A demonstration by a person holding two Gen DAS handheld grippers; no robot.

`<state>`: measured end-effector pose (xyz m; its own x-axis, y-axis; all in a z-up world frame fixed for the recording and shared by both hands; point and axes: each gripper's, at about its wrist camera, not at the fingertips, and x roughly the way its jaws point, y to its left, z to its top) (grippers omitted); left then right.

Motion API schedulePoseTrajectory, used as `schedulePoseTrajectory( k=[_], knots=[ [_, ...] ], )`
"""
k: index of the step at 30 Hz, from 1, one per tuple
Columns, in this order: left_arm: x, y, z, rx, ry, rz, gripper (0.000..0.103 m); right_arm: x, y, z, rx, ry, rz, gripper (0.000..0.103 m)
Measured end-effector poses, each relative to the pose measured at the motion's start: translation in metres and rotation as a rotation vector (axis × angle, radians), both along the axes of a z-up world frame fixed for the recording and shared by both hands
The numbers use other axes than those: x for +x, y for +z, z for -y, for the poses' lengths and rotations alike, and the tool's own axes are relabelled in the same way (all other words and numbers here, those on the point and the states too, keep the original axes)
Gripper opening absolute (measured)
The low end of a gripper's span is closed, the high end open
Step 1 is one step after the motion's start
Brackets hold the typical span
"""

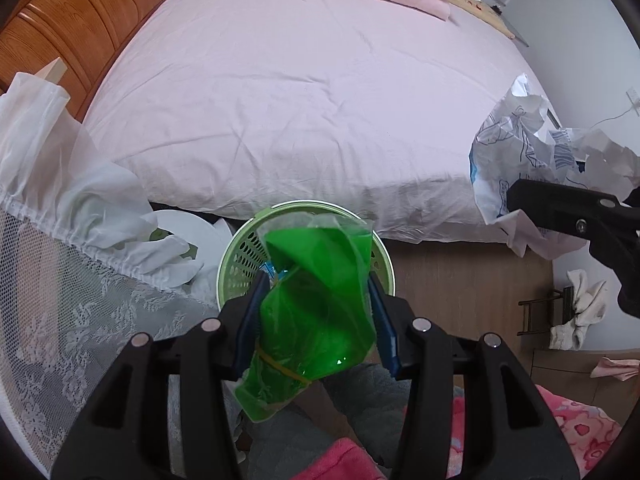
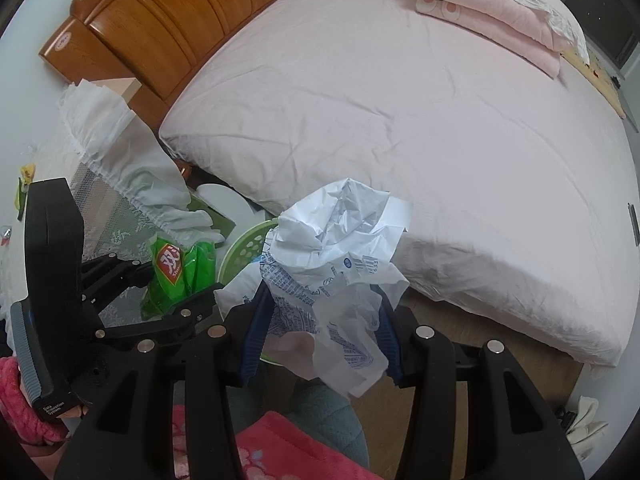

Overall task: Collect trash
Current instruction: 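Open the left tool over the basket while the right tool releases the white paper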

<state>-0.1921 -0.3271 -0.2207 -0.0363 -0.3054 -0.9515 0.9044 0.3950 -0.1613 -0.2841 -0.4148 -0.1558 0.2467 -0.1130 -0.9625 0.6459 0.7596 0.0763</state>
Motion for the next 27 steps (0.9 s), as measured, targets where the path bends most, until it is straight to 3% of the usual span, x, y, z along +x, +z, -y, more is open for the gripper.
schedulePoseTrajectory(
  k=[2,4,7,9,13,15,21,27],
  knots=[
    [-0.001,0.000,0.002,0.003,-0.001,-0.004,0.048,-0.001,-0.001,0.002,0.000,0.000,0.004,0.049],
    [-0.001,0.000,0.004,0.008,0.001,-0.015,0.063,-0.002,-0.002,0.006,0.000,0.001,0.007,0.049],
    [-0.005,0.002,0.008,-0.006,0.004,-0.005,0.075,-0.001,-0.004,0.009,0.003,0.003,0.006,0.049],
    [-0.007,0.005,0.010,-0.010,0.001,0.003,0.080,-0.001,-0.005,0.010,0.006,0.004,0.006,0.050],
    [-0.009,0.008,0.011,-0.011,-0.002,-0.002,0.083,0.001,-0.003,0.011,0.009,0.006,0.007,0.050],
    [-0.009,0.011,0.010,-0.012,0.003,-0.004,0.091,0.001,-0.003,0.011,0.009,0.006,0.010,0.050],
    [0.002,0.029,-0.003,-0.039,0.047,0.054,0.092,0.004,-0.004,0.009,0.018,0.014,0.010,0.050],
    [0.033,0.066,-0.043,-0.083,0.175,0.106,0.093,0.017,-0.012,0.002,0.042,0.053,-0.002,0.050]
  ],
)
